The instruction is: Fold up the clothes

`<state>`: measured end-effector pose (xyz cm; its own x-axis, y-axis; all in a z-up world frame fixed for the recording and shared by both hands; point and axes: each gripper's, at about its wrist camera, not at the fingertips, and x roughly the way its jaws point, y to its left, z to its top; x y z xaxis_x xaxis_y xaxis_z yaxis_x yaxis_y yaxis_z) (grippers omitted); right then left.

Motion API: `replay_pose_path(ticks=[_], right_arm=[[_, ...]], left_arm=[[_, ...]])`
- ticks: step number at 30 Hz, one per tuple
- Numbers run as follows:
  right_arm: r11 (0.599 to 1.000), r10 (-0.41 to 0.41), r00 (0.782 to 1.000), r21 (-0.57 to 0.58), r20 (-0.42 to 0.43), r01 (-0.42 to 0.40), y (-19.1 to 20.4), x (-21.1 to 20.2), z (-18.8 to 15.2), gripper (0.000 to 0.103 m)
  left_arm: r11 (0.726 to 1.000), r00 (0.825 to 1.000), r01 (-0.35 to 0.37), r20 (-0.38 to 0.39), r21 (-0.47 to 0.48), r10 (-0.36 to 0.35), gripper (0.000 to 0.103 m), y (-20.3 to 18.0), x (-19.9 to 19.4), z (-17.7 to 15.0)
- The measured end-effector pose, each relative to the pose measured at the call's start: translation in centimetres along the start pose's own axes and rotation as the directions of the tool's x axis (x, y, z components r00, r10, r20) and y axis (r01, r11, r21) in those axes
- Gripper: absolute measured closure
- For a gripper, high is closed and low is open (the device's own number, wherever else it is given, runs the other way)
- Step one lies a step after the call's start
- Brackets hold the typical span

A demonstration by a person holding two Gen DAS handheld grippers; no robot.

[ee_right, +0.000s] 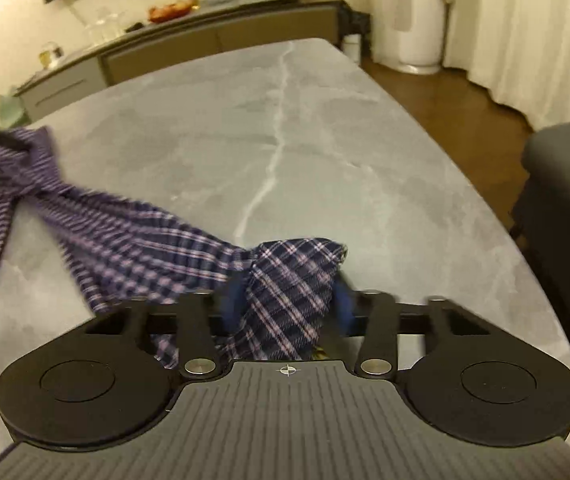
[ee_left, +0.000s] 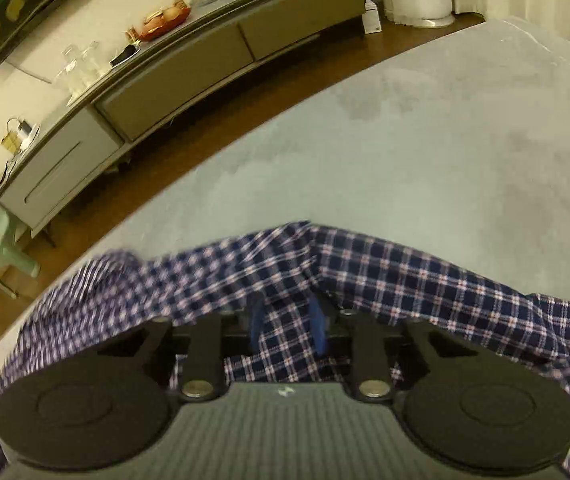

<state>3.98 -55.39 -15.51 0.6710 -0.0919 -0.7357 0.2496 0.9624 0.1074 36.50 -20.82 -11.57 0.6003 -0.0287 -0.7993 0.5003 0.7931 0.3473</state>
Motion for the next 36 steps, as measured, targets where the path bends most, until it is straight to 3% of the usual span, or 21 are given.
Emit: replay_pose_path(ticks=[2, 4, 6, 8, 11, 12, 13, 15, 18, 20, 22, 25, 28, 29, 30, 31, 32, 36], right_arm=[[0.999, -0.005, 0.999, -0.04, 0.048, 0.007, 0.9, -0.5, 0.5, 0.078], [0.994, -0.001, 0.987, -0.106, 0.162, 0.019, 2.4, -1.9, 1.1, 0.081], [0.964, 0.051, 0.946, -0.262, 0.321, 0.037, 4.9, -4.3, 0.9, 0.081], [0.872, 0.112, 0.891, -0.473, 0.44, 0.124, 8.0, -5.8, -0.7, 0.081], [0.665, 0.057, 0.913, -0.698, 0.405, 0.268, 11.3, -3.4, -4.0, 0.079], [0.603, 0.023, 0.93, -0.747, 0.368, 0.28, 11.7, -2.2, -4.9, 0.078], [0.572, 0.0, 0.94, -0.771, 0.342, 0.281, 11.8, -1.4, -5.4, 0.078], [0.615, -0.007, 0.948, -0.746, 0.319, 0.255, 11.1, -1.5, -5.1, 0.075], [0.815, 0.029, 0.951, -0.558, 0.307, 0.156, 8.6, -3.2, -2.5, 0.047], [0.921, 0.06, 0.961, -0.385, 0.268, 0.05, 6.4, -3.6, -0.7, 0.046], [0.976, 0.083, 0.971, -0.216, 0.223, -0.034, 4.3, -3.0, 0.5, 0.044], [0.994, 0.105, 0.986, 0.001, 0.132, -0.106, 1.8, -0.8, 1.2, 0.042], [0.988, 0.09, 0.996, 0.125, 0.026, -0.092, 0.6, 1.6, 1.3, 0.043], [0.986, 0.102, 0.994, 0.132, 0.027, -0.105, 0.5, 1.7, 1.3, 0.044], [0.983, 0.115, 0.993, 0.139, 0.028, -0.118, 0.4, 1.8, 1.3, 0.062], [0.981, 0.13, 0.991, 0.143, 0.031, -0.133, 0.3, 1.8, 1.4, 0.092], [0.981, 0.144, 0.989, 0.127, 0.039, -0.148, 0.5, 1.9, 1.8, 0.101], [0.99, 0.129, 0.983, -0.068, 0.134, -0.121, 2.6, 0.1, 5.2, 0.103]], left_arm=[[0.999, 1.0, -0.031, 0.0, 0.017, 0.031, 0.092, -0.2, 1.2, 1.4], [0.997, 0.997, -0.082, -0.001, -0.008, 0.082, 0.096, -0.2, 2.9, 3.4], [0.988, 0.991, -0.13, -0.009, -0.078, 0.13, 0.096, 0.3, 4.5, 5.4], [0.977, 0.989, -0.146, -0.016, -0.155, 0.146, 0.096, 1.3, 5.4, 6.6], [0.972, 0.994, -0.11, -0.014, -0.207, 0.109, 0.094, 2.4, 5.3, 7.0], [0.972, 0.996, -0.085, -0.003, -0.217, 0.086, 0.092, 2.7, 4.8, 6.7], [0.972, 0.998, -0.057, 0.011, -0.227, 0.061, 0.087, 3.1, 4.2, 6.3], [0.972, 0.999, -0.013, 0.042, -0.236, 0.023, 0.085, 3.2, 2.7, 5.4], [0.974, 0.992, 0.085, 0.112, -0.21, -0.062, 0.081, 2.4, -0.4, 4.0], [0.979, 0.98, 0.152, 0.15, -0.136, -0.131, 0.073, 0.7, -2.7, 2.8], [0.981, 0.97, 0.183, 0.171, -0.061, -0.17, 0.066, -1.2, -4.6, 1.7], [0.98, 0.965, 0.197, 0.172, 0.021, -0.198, 0.065, -3.9, -6.4, 0.7], [0.978, 0.964, 0.205, 0.164, 0.04, -0.209, 0.064, -5.4, -7.0, 0.5], [0.977, 0.963, 0.21, 0.164, 0.033, -0.212, 0.064, -5.5, -7.4, 0.3], [0.976, 0.963, 0.215, 0.164, 0.026, -0.216, 0.064, -5.7, -7.7, 0.0], [0.975, 0.962, 0.22, 0.164, 0.018, -0.22, 0.064, -5.8, -8.0, -0.2], [0.973, 0.96, 0.23, 0.164, 0.005, -0.228, 0.064, -5.8, -8.5, -0.5], [0.968, 0.956, 0.241, 0.187, -0.066, -0.225, 0.064, -4.1, -10.6, -1.5]])
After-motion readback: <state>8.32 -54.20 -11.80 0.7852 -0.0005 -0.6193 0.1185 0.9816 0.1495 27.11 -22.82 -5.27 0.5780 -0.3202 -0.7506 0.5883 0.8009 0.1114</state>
